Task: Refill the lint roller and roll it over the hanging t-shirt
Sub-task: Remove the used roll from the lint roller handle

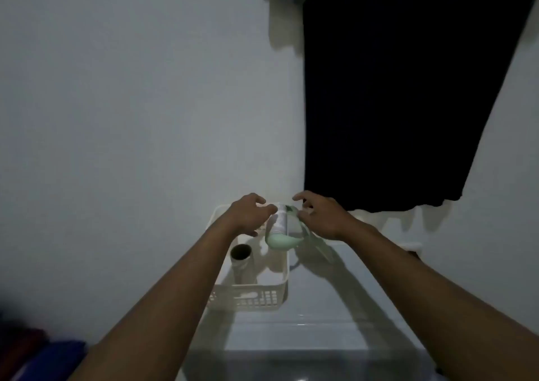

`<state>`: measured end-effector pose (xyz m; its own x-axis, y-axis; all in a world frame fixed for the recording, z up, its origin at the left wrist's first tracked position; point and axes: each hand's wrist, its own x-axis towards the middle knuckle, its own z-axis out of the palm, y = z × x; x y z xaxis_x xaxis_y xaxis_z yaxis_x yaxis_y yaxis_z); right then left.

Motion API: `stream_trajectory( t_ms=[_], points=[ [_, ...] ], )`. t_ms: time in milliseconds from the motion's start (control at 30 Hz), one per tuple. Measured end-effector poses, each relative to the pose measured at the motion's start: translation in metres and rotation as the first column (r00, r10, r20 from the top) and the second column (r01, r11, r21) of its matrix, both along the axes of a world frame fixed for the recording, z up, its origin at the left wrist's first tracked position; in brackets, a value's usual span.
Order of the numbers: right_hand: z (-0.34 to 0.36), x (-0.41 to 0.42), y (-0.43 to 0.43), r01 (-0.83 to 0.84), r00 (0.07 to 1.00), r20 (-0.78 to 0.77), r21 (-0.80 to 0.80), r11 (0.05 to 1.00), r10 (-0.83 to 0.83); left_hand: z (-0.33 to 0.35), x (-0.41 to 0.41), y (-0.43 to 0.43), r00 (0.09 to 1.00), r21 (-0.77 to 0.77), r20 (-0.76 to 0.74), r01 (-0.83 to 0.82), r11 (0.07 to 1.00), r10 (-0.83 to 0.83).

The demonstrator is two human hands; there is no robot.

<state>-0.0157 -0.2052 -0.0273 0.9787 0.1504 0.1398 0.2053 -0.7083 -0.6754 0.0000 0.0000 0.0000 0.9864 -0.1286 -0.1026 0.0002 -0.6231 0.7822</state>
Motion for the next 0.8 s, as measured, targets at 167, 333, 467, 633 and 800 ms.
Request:
stream_trajectory(
  t_ms=[167,333,467,633,800],
  points=[
    [-0.022,0.017,0.010,0.050,0.997,-0.055,0.083,0.995,-0.045,-0.009,0.009,-0.001,0.991,-0.109,-0.129,0.028,0.994,-0.043],
    [-0.026,0.019,0.018,0.056,0.982,0.150,0.348,0.936,-0.114,-0.002,0.004,0.002,0.987,-0.265,-0.119,0.072,0.962,-0.107],
    [-0.024,0.006,0.023,0.032,0.794,0.575,0.286,0.958,-0.199,0.007,-0.007,-0.004,0.987,-0.446,-0.061,0.108,0.889,-0.150],
    [-0.017,-0.007,0.026,0.046,0.708,0.678,0.233,0.971,-0.196,0.003,-0.015,-0.018,0.979,-0.523,-0.008,0.169,0.835,-0.203],
    [-0.014,-0.012,0.023,0.060,0.745,0.644,0.198,0.978,-0.176,-0.001,-0.015,-0.025,0.980,-0.554,-0.032,0.145,0.820,-0.195]
  ],
)
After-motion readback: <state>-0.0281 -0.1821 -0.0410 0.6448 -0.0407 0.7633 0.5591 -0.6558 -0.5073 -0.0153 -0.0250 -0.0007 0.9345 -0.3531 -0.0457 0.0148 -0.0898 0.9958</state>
